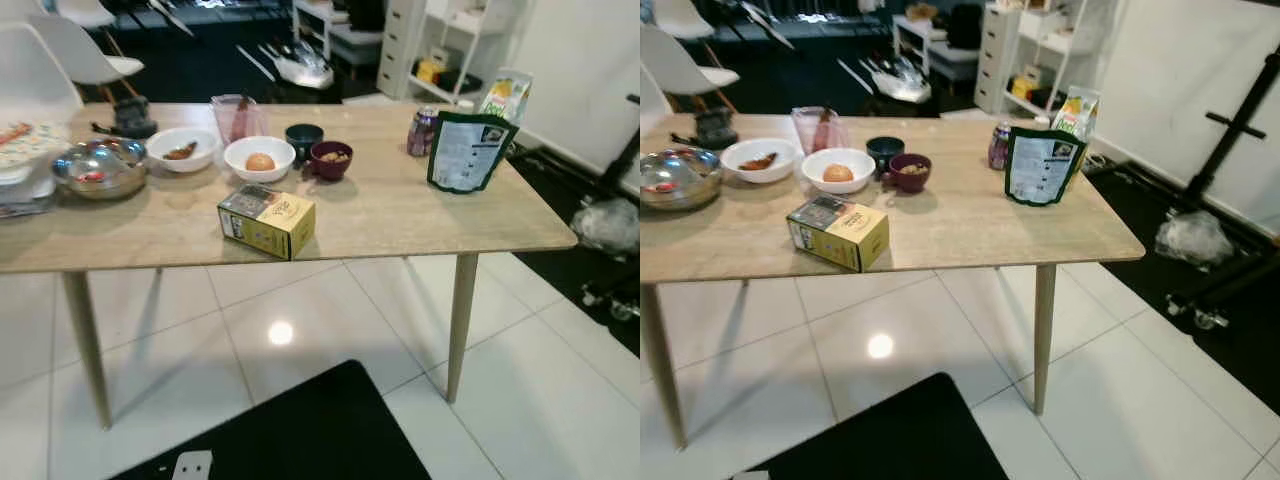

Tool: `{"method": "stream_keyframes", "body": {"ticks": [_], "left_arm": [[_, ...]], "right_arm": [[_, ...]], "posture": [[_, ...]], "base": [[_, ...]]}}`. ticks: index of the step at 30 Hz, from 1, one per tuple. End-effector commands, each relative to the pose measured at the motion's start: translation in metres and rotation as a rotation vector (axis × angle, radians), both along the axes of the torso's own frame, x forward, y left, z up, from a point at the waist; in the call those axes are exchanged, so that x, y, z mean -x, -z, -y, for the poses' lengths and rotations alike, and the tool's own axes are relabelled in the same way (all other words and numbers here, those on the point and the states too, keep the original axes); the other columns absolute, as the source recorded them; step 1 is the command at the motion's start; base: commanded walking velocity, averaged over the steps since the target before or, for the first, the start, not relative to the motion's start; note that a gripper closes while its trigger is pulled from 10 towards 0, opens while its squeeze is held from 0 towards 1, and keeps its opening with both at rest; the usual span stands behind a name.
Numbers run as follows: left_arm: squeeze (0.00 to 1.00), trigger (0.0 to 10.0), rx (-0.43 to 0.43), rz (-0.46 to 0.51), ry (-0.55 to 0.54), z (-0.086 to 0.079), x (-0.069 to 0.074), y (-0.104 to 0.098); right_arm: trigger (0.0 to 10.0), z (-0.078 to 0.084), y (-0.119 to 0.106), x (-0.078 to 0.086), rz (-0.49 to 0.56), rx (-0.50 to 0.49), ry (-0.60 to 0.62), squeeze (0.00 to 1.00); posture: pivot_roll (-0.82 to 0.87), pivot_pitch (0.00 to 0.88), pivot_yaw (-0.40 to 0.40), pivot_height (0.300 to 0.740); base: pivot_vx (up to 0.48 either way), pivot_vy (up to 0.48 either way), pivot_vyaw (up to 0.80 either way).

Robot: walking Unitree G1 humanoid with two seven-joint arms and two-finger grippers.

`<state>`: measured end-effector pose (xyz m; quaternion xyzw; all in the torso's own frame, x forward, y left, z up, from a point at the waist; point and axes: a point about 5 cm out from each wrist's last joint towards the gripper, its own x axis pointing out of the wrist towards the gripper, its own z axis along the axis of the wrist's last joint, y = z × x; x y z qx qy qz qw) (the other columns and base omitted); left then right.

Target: Restocking fridge

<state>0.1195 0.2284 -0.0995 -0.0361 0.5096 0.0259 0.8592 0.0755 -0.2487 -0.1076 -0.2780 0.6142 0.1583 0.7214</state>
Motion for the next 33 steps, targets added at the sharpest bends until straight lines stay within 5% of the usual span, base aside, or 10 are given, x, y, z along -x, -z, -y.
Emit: {"method": "stream_keyframes", "body": {"ticks": [1, 13, 26, 33], "left_arm": [[0.0, 10.0, 0.011, -0.003, -0.005, 0.0025, 0.0012, 0.0009], [0.0, 10.0, 0.01, -0.004, 0.003, 0.0036, -0.0005, 0.0007], [0.0, 10.0, 0.003, -0.029, 0.01, 0.0044, 0.0059, 0.003], [0.0, 10.0, -0.003, -0.036, 0.016, 0.0054, 0.0065, 0.0035]], "right_arm": [[10.0, 0.0048, -0.0014, -0.0004, 0.003, 0.01, 0.006, 0.0], [10.0, 0.0056, -0.0016, -0.0001, 0.002, 0.007, 0.017, 0.0], [10.0, 0.0064, -0.0015, 0.0024, -0.007, 0.005, 0.009, 0.0], [10.0, 0.0072, -0.0014, 0.0038, -0.009, 0.007, 0.007, 0.0]], "posture": [[0.07, 0.0, -0.031, 0.74], [0.07, 0.0, -0.024, 0.74], [0.07, 0.0, -0.023, 0.74], [0.07, 0.0, -0.031, 0.74]], "base": [[0.382, 0.0, 0.0], [0.372, 0.0, 0.0], [0.0, 0.0, 0.0], [0.0, -0.452, 0.0]]}}
